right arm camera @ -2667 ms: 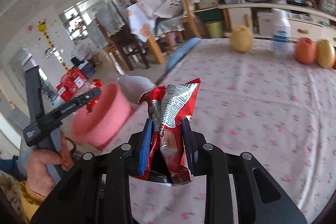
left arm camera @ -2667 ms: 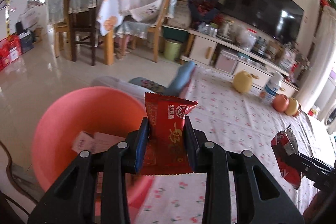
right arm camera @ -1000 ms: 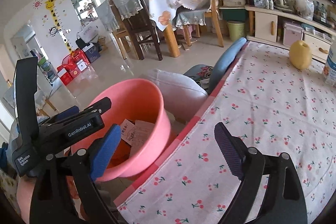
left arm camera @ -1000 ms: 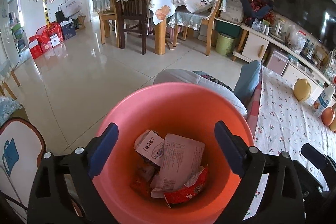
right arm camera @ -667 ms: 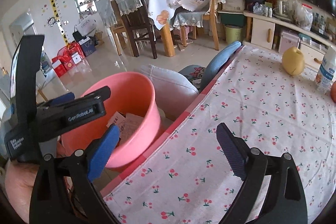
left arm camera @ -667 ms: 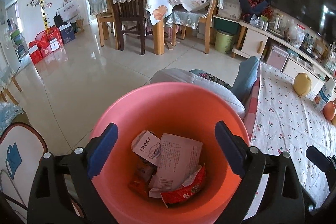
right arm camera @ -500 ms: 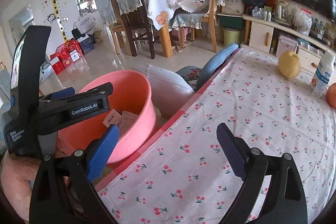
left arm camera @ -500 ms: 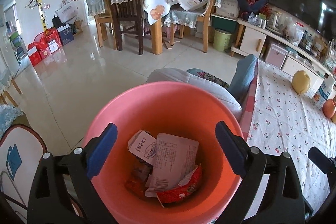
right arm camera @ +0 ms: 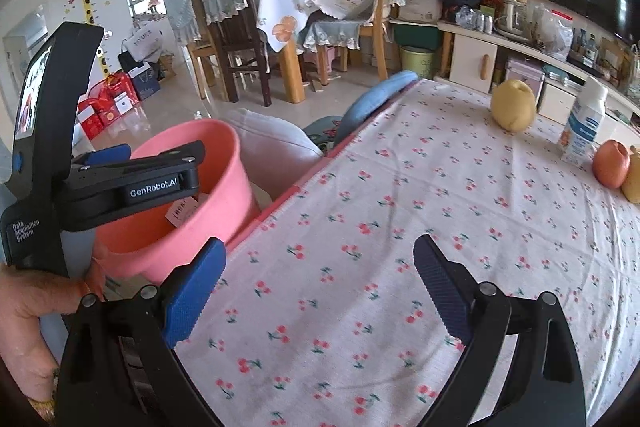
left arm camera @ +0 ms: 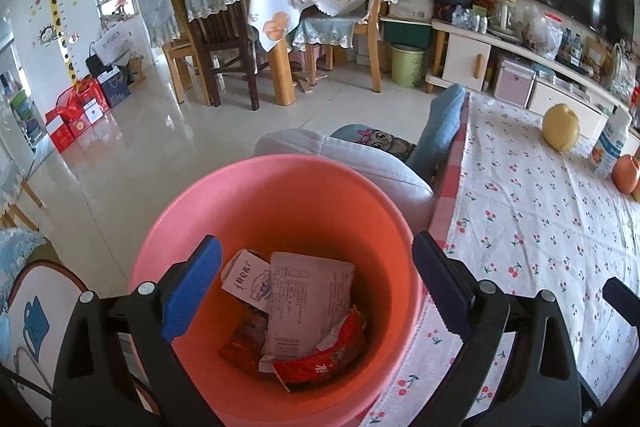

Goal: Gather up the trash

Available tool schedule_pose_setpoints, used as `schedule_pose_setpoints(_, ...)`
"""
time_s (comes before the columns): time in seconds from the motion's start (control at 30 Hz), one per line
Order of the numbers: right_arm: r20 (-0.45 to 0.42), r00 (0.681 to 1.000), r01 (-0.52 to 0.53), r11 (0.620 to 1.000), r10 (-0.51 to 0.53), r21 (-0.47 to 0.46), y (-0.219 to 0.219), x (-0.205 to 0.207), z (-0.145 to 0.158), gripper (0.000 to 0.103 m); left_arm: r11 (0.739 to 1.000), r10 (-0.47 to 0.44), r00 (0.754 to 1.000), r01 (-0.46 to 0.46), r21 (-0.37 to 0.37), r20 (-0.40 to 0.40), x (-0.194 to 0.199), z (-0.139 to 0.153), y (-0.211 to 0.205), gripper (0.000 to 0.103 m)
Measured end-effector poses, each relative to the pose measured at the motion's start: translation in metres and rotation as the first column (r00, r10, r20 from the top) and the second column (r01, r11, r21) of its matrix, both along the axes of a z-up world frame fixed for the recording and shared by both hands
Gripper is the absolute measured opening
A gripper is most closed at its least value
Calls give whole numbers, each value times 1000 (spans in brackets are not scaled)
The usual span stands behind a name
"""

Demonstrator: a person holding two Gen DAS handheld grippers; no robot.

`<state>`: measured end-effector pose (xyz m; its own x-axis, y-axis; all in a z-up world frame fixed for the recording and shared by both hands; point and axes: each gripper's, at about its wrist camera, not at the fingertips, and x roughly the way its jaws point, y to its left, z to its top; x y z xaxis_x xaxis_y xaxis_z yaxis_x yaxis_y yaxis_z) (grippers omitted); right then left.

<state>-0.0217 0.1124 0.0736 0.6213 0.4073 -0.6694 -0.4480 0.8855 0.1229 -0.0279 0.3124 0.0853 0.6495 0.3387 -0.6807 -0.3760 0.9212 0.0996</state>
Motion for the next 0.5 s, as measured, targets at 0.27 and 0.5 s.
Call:
schedule_pose_setpoints(0.27, 7, 999, 40, 999, -39, -22, -30, -10, -1, 94, 999, -39, 999, 39, 30, -14, 4, -2, -26, 96)
schedule_pose_setpoints(0.5, 17, 997, 80, 996, -79, -45, -59, -19, -6, 94, 995, -82, 996, 84, 62, -33, 7, -4, -50, 96)
